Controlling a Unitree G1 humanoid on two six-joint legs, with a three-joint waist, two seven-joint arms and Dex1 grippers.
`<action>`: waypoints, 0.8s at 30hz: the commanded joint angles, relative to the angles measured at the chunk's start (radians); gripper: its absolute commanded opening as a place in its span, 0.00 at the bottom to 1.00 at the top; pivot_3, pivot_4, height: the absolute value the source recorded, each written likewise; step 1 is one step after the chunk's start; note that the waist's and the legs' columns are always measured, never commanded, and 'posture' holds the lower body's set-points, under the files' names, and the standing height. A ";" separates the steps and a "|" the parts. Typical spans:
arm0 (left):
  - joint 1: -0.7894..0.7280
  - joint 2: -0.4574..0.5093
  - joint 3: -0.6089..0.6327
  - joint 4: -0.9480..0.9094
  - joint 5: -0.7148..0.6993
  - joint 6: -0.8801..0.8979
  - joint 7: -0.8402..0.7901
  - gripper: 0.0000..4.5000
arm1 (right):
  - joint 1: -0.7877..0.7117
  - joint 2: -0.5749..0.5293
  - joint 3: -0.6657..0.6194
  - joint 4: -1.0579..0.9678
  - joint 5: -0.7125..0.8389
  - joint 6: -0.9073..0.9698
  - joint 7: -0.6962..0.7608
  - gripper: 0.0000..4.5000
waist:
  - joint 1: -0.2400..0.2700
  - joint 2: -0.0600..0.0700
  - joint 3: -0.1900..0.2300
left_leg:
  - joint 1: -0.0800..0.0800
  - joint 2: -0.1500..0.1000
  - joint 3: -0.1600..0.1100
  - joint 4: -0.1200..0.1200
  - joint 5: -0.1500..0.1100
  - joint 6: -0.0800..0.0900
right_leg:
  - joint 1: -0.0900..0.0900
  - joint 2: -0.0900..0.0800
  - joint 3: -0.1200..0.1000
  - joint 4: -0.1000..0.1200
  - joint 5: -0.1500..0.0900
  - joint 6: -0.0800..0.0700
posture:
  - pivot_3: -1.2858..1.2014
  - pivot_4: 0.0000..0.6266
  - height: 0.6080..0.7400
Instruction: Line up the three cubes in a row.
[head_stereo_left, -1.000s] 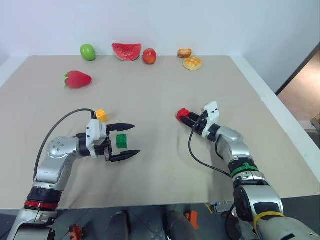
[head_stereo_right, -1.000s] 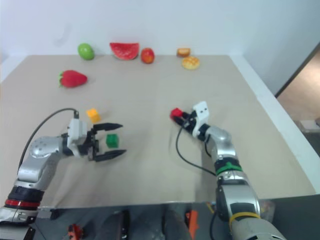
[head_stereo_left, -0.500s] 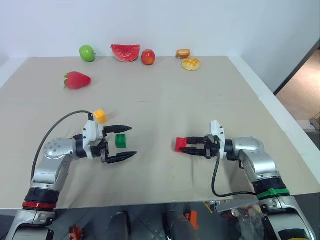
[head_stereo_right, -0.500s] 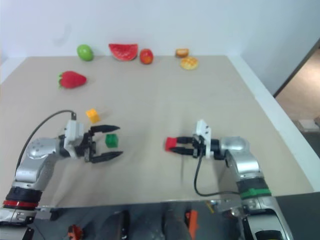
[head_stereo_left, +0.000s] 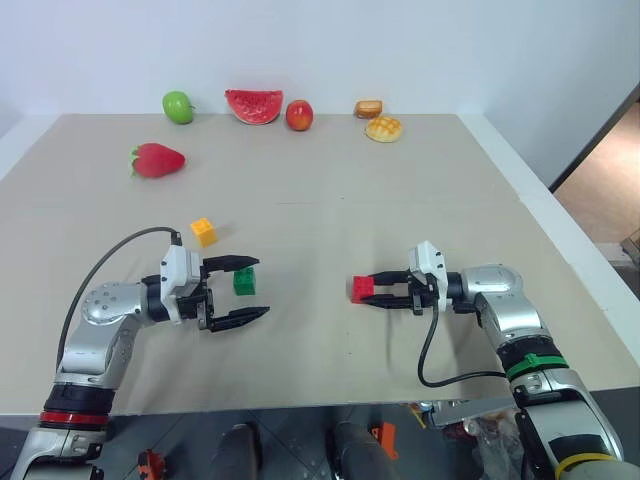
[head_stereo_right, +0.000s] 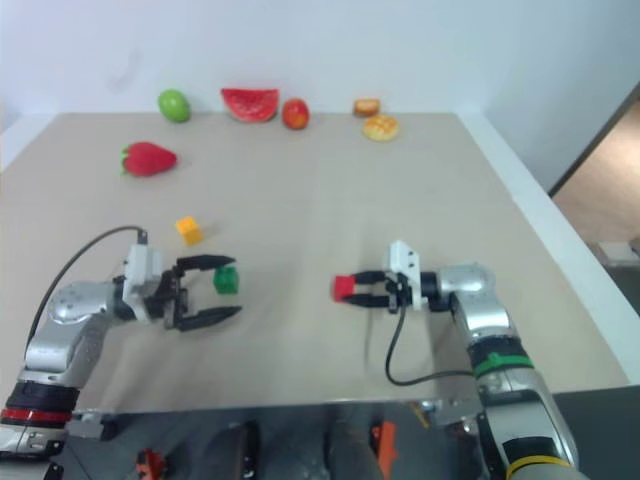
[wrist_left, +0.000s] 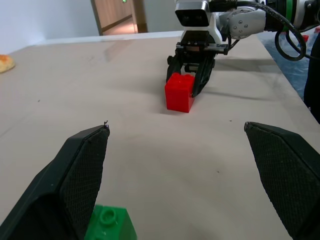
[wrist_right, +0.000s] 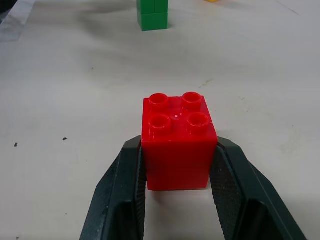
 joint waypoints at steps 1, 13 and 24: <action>0.001 0.018 0.042 -0.026 -0.016 -0.006 0.013 1.00 | 0.004 -0.009 0.014 0.015 -0.039 -0.016 -0.014 0.65 | 0.000 0.000 0.000 | 0.000 0.000 0.000 0.000 0.000 0.000 | 0.000 0.000 0.000 0.000 0.000 0.000 | 0.52 0.24 1.00; -0.035 0.096 0.149 0.099 -0.009 0.001 0.037 1.00 | -0.031 -0.128 -0.040 -0.140 0.050 0.214 0.062 0.88 | 0.004 0.001 0.000 | -0.002 0.000 0.000 -0.003 0.000 0.000 | -0.002 -0.001 0.000 0.000 -0.003 0.000 | 0.52 0.24 1.00; -0.006 0.157 0.105 0.216 0.075 -0.069 -0.062 1.00 | -0.102 -0.160 -0.190 -0.381 0.264 0.482 -0.007 0.88 | 0.000 0.001 0.000 | -0.002 0.001 0.001 -0.004 0.000 0.000 | -0.004 -0.001 -0.002 0.000 -0.002 -0.003 | 0.52 0.24 1.00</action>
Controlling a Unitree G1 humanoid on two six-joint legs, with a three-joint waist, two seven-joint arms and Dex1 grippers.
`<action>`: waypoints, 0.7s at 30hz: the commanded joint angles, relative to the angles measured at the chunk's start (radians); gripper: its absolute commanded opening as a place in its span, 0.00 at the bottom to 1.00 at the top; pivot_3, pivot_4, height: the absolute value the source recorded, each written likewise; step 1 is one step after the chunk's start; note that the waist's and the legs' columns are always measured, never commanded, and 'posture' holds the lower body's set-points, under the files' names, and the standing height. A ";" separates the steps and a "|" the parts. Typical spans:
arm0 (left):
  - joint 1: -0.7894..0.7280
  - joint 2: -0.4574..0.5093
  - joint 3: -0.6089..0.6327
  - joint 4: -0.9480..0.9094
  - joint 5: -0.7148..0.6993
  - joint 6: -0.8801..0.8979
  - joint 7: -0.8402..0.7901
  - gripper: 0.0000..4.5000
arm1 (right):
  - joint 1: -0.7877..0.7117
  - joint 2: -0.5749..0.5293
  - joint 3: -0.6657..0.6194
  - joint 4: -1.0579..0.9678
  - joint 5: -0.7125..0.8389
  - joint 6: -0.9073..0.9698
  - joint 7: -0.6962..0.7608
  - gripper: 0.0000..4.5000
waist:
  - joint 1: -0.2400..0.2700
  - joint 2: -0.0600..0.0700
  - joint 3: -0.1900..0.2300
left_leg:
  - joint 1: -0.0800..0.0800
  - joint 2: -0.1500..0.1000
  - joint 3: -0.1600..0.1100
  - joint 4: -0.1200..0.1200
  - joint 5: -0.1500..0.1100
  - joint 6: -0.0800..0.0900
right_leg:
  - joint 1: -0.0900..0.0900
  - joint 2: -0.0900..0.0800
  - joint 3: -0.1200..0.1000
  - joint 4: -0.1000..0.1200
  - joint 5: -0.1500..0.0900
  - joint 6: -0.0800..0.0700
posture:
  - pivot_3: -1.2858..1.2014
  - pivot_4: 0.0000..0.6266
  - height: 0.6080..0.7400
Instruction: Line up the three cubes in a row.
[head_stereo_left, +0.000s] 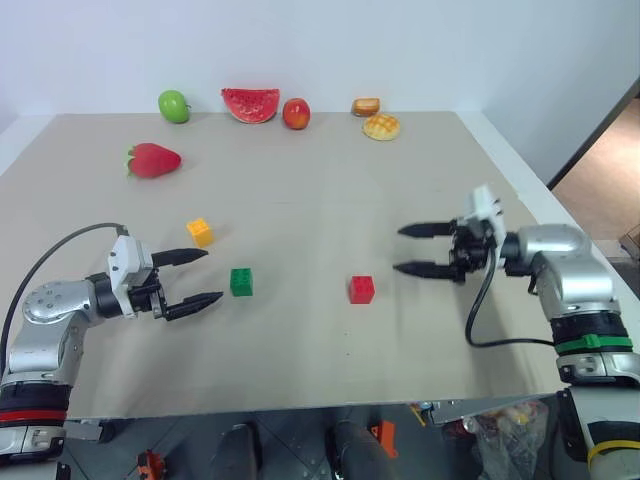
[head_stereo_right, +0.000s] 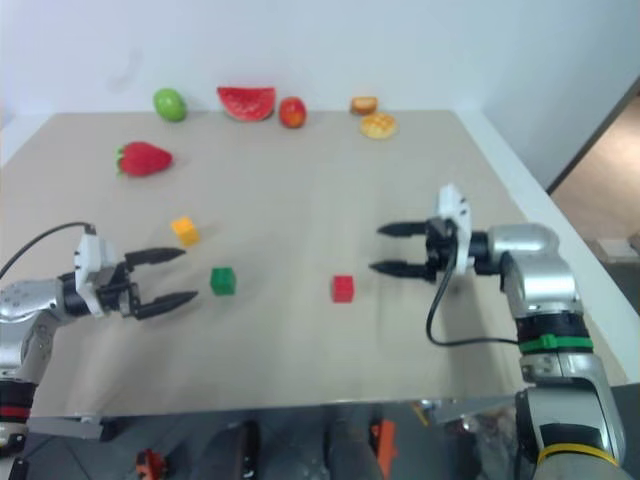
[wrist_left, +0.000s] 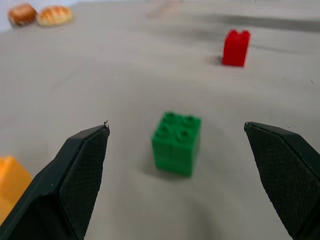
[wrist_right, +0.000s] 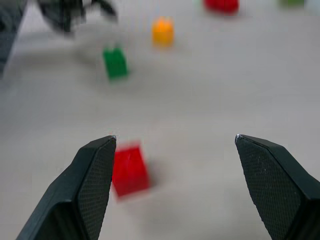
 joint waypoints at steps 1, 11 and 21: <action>-0.020 0.027 -0.027 0.059 0.061 -0.061 -0.032 1.00 | 0.004 0.014 -0.029 -0.138 0.069 0.076 -0.039 0.88 | 0.001 0.000 0.000 | 0.000 0.000 0.000 0.000 0.000 0.000 | 0.000 0.000 0.000 0.000 0.000 0.000 | 0.52 0.24 1.00; -0.175 -0.051 -0.113 0.253 0.139 -0.162 -0.068 1.00 | 0.113 0.033 -0.026 -0.354 0.127 0.181 -0.129 0.88 | 0.007 0.000 0.000 | -0.003 -0.001 0.000 0.000 0.000 0.000 | -0.001 -0.001 0.000 0.000 -0.001 0.001 | 0.52 0.24 1.00; -0.282 -0.112 -0.157 0.392 0.172 -0.199 -0.088 1.00 | 0.153 0.021 -0.041 -0.404 0.143 0.202 -0.171 0.88 | 0.002 0.000 0.000 | -0.003 0.000 -0.001 0.000 0.000 0.000 | -0.001 0.001 0.000 0.000 0.000 0.002 | 0.52 0.24 1.00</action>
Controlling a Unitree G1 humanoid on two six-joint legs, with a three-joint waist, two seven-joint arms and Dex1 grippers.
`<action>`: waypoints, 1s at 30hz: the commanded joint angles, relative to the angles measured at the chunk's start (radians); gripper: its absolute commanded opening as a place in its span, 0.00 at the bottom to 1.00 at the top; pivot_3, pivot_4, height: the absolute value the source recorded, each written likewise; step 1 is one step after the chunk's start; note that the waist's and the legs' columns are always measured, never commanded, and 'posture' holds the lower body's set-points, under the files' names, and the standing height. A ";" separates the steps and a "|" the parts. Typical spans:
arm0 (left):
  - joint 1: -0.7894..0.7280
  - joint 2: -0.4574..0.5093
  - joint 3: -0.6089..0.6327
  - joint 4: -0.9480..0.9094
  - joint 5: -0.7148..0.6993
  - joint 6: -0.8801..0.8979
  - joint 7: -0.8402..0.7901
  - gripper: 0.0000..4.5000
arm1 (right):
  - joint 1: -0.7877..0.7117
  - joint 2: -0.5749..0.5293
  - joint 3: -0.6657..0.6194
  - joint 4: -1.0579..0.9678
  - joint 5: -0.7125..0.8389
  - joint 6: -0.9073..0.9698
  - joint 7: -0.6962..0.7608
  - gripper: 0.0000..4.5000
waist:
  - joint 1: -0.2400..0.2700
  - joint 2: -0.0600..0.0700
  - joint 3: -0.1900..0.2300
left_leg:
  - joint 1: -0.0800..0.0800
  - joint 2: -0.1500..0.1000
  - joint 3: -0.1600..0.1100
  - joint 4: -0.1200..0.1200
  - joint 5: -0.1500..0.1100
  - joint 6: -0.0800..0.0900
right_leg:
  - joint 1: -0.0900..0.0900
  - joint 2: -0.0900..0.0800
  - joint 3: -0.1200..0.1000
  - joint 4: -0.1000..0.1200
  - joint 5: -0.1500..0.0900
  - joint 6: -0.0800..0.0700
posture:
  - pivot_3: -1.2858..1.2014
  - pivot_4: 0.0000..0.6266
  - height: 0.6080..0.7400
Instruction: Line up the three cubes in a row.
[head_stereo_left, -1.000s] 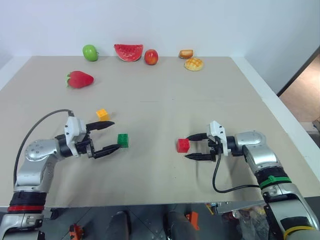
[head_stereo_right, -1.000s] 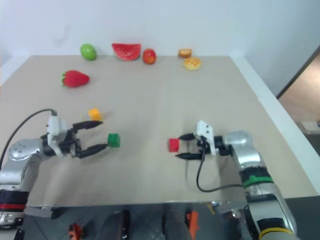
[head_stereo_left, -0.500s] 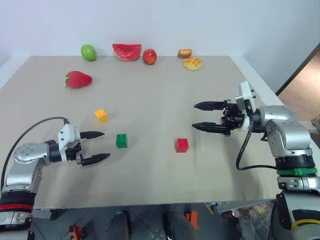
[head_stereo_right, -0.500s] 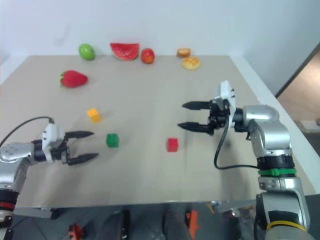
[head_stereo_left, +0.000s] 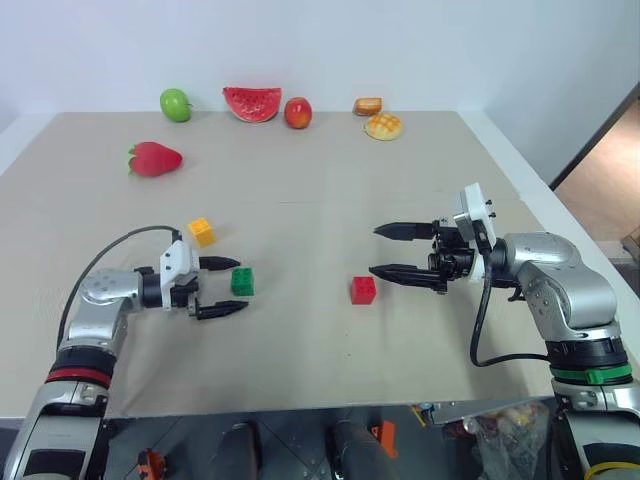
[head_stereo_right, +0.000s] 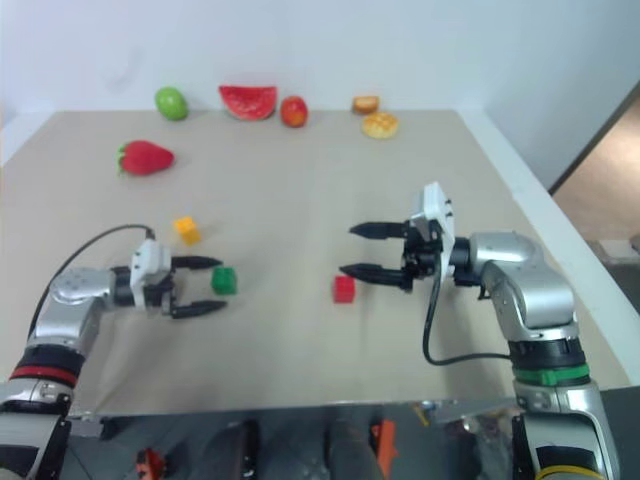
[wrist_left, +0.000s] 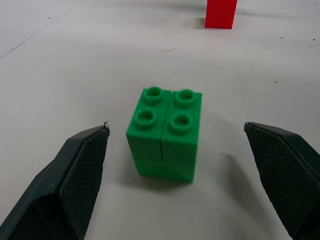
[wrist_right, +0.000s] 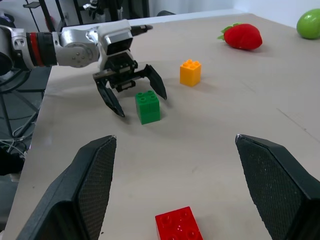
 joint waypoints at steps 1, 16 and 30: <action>-0.052 -0.008 0.009 0.059 0.007 -0.023 -0.006 1.00 | 0.008 -0.017 -0.034 -0.042 0.024 0.001 -0.015 0.88 | 0.001 0.000 0.000 | 0.000 0.000 0.000 0.000 0.000 0.000 | 0.000 0.000 0.000 0.000 0.000 0.000 | 0.52 0.24 1.00; -0.160 -0.059 -0.030 0.092 0.017 -0.007 -0.110 0.37 | 0.042 -0.021 -0.035 -0.061 0.019 -0.018 -0.057 0.88 | 0.001 0.000 0.000 | -0.001 0.000 -0.001 0.002 0.000 0.000 | 0.001 0.000 0.000 0.000 0.000 0.001 | 0.52 0.24 1.00; -0.353 -0.317 -0.146 0.330 0.119 -0.147 -0.135 0.37 | 0.172 -0.038 -0.104 -0.218 0.080 0.027 -0.147 0.88 | -0.003 0.000 0.000 | -0.003 -0.001 -0.002 0.004 0.000 0.000 | 0.001 0.001 0.001 0.000 0.003 0.007 | 0.52 0.24 1.00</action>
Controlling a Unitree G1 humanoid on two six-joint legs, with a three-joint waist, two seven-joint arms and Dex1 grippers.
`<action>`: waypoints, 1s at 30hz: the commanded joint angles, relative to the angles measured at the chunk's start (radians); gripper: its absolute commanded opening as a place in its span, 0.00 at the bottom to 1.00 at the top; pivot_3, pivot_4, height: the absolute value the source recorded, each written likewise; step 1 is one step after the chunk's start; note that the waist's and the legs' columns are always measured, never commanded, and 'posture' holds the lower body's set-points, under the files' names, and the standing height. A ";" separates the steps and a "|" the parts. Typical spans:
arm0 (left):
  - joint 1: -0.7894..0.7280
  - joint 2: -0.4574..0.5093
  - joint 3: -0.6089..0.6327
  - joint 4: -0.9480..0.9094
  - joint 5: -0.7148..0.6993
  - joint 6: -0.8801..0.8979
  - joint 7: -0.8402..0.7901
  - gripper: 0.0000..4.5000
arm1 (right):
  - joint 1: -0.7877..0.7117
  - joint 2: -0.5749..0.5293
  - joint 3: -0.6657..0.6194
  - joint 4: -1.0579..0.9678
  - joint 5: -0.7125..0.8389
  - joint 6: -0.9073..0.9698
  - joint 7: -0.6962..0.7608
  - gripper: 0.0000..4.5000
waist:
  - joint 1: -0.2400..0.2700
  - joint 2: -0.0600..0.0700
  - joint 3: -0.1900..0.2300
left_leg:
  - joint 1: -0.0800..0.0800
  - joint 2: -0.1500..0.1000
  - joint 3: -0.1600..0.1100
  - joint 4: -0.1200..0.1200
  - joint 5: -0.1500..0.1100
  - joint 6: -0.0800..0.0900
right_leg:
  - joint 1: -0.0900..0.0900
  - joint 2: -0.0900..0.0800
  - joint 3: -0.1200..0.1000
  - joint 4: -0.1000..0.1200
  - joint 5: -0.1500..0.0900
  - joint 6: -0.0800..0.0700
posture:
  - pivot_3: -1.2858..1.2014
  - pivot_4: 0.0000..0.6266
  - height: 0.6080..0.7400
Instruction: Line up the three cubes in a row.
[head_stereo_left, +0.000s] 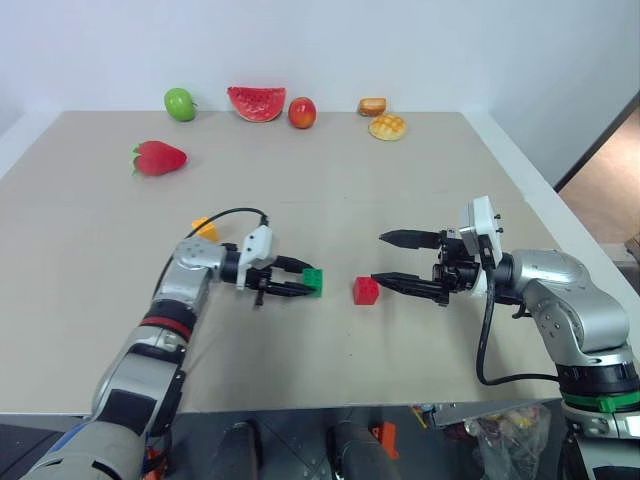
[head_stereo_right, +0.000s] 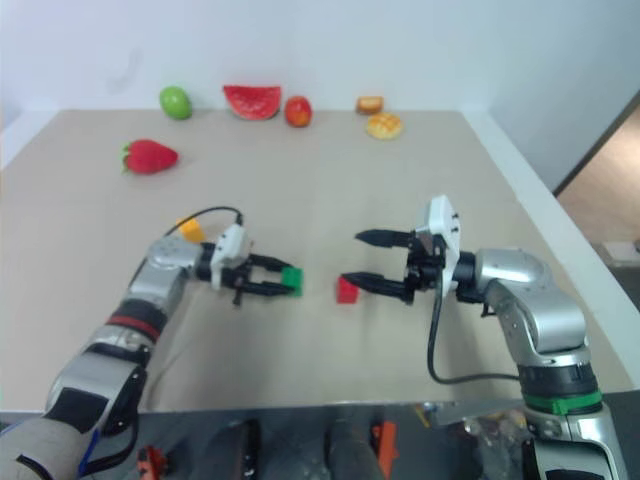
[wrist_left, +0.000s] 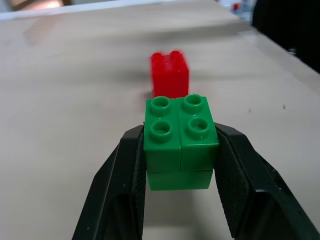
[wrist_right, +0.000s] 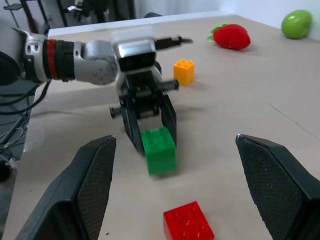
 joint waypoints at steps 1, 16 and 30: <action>-0.028 -0.006 0.010 0.043 0.012 -0.039 -0.010 0.37 | 0.025 -0.020 -0.051 -0.065 0.029 0.009 -0.029 0.88 | -0.002 0.000 0.000 | 0.000 0.000 0.000 0.000 0.000 0.000 | 0.000 0.001 0.000 0.000 0.000 0.000 | 0.52 0.24 1.00; -0.020 0.009 0.044 0.086 0.012 -0.055 0.024 0.37 | 0.055 -0.025 -0.058 -0.053 0.030 -0.009 -0.066 0.88 | 0.001 0.000 0.000 | 0.001 0.000 -0.001 0.001 0.000 0.000 | 0.001 0.001 0.000 0.000 0.000 -0.003 | 0.52 0.24 1.00; 0.013 0.011 0.044 0.040 0.002 -0.031 0.021 0.37 | 0.059 -0.131 -0.065 0.079 -0.001 -0.061 0.045 0.88 | 0.001 0.000 0.000 | 0.001 0.000 -0.002 0.001 0.000 0.000 | 0.001 0.001 0.000 0.000 0.000 -0.002 | 0.52 0.24 1.00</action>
